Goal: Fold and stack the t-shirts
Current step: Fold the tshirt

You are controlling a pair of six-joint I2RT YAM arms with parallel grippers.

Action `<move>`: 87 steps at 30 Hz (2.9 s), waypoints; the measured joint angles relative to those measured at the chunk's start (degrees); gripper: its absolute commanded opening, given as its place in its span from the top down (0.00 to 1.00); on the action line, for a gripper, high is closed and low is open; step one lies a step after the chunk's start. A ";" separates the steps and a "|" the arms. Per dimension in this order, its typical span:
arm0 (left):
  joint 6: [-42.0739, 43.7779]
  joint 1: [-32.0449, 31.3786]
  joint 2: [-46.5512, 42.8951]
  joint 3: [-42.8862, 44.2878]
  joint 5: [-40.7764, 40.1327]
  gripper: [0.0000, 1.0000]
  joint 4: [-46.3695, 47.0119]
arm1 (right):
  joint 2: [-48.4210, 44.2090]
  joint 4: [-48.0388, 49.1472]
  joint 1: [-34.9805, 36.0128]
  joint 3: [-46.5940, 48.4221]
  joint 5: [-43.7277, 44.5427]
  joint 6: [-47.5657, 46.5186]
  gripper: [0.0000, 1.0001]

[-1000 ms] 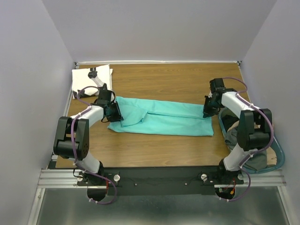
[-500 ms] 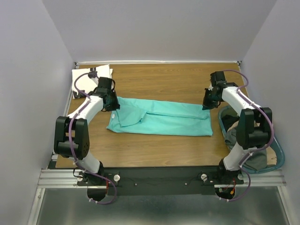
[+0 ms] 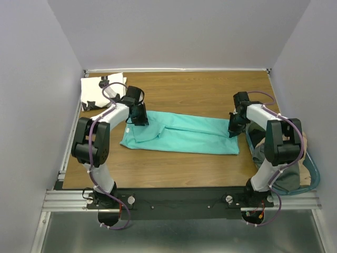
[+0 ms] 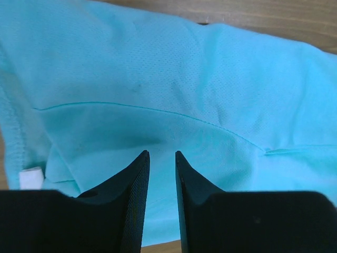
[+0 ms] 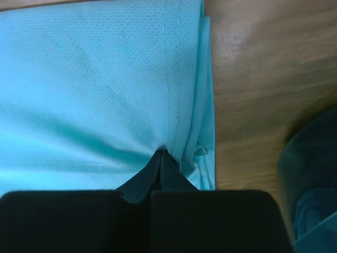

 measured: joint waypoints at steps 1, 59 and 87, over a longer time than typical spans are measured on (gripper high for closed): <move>0.00 -0.24 1.09 0.35 0.31 0.66 -0.09 | -0.13 -0.07 0.00 -0.61 0.35 0.15 1.00; 7.17 -7.37 19.54 34.07 2.58 0.67 -9.27 | -9.66 -2.89 10.54 -6.27 -2.71 -1.44 1.00; 10.25 -7.13 36.65 48.59 2.36 0.67 -9.68 | -3.50 -0.04 18.99 -8.59 -13.25 2.95 1.00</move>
